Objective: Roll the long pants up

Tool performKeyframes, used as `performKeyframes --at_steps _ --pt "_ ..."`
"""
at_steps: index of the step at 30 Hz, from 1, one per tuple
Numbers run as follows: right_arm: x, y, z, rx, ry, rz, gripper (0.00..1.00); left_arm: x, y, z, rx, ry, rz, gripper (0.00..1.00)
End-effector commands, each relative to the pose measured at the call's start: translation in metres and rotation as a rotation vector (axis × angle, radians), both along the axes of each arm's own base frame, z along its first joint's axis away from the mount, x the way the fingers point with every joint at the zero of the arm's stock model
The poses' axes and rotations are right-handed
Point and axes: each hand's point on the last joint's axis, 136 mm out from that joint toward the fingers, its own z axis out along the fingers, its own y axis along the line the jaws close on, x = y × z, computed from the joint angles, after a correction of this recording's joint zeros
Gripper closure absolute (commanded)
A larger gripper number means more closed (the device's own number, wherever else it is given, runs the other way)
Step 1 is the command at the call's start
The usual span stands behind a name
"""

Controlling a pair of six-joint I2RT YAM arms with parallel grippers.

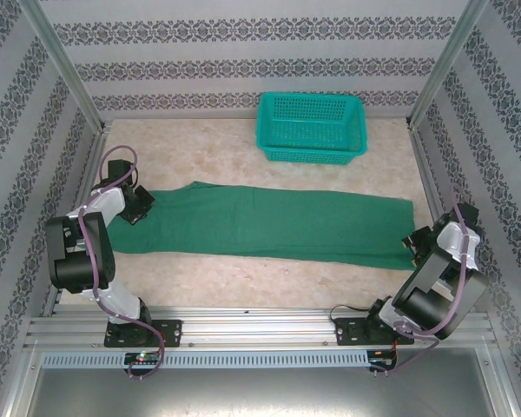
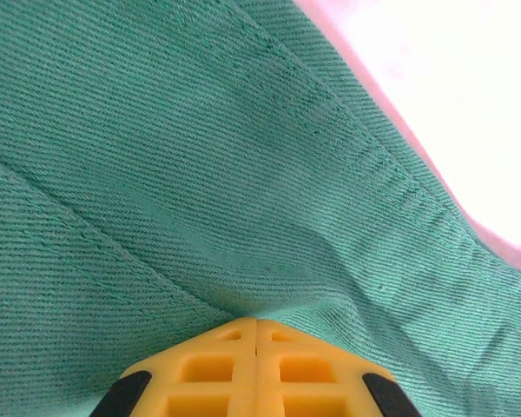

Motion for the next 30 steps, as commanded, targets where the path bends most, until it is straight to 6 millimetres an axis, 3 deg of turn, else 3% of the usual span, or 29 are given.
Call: performKeyframes --at_steps 1,9,10,11,19,28,30 --pt "-0.005 -0.002 -0.004 -0.014 0.038 0.004 0.55 0.003 0.003 -0.002 0.008 -0.012 -0.014 1.0" --pt "-0.001 -0.002 -0.022 0.052 0.065 -0.006 0.54 0.005 -0.001 -0.018 -0.021 0.007 -0.019 1.0" --pt "0.0 -0.001 -0.022 0.061 0.059 -0.007 0.65 0.005 -0.001 -0.02 -0.027 0.007 -0.019 1.0" --pt "-0.001 -0.001 -0.022 0.058 0.06 -0.005 0.99 0.005 -0.002 -0.021 -0.033 0.006 -0.019 1.0" --pt "-0.019 -0.011 0.007 -0.092 0.046 -0.056 1.0 0.005 -0.005 -0.027 -0.05 0.005 -0.025 1.0" --pt "-0.019 -0.006 0.009 -0.047 0.061 -0.055 1.0 0.003 -0.002 -0.019 -0.023 -0.003 -0.021 1.0" --pt "-0.02 -0.005 0.012 -0.047 0.061 -0.062 0.93 0.002 0.0 -0.017 -0.015 -0.001 -0.019 1.0"
